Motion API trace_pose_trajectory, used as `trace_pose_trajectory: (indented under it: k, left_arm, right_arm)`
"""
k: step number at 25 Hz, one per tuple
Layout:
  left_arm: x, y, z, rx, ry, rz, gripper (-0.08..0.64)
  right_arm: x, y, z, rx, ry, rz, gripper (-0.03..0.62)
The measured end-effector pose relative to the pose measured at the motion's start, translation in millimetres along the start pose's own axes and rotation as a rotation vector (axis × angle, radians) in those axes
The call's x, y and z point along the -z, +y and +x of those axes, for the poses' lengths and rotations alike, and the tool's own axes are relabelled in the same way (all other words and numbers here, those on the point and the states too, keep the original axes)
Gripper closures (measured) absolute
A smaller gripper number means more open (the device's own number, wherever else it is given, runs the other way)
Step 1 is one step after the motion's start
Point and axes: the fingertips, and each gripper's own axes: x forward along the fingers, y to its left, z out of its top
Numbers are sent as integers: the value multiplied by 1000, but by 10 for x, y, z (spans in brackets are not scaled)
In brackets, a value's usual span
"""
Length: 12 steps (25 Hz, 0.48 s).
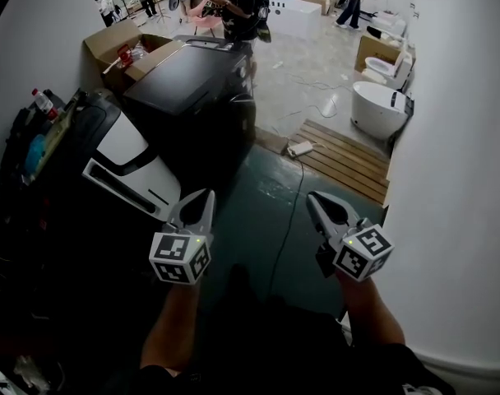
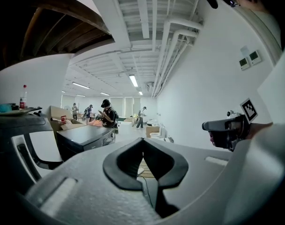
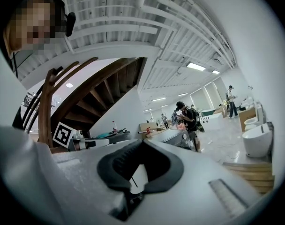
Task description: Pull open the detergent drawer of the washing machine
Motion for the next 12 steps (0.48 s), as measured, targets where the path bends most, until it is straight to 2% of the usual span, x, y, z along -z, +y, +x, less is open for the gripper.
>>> trace_pose_trajectory:
  k: [7,12]
  left_arm:
    - [80,374,430,6,6,-40,549]
    - [89,891,882,8,12,-51,549]
  right_arm:
    - [35,-283,384,34,35,14,589]
    - [56,-501,1070,40,65,27,589]
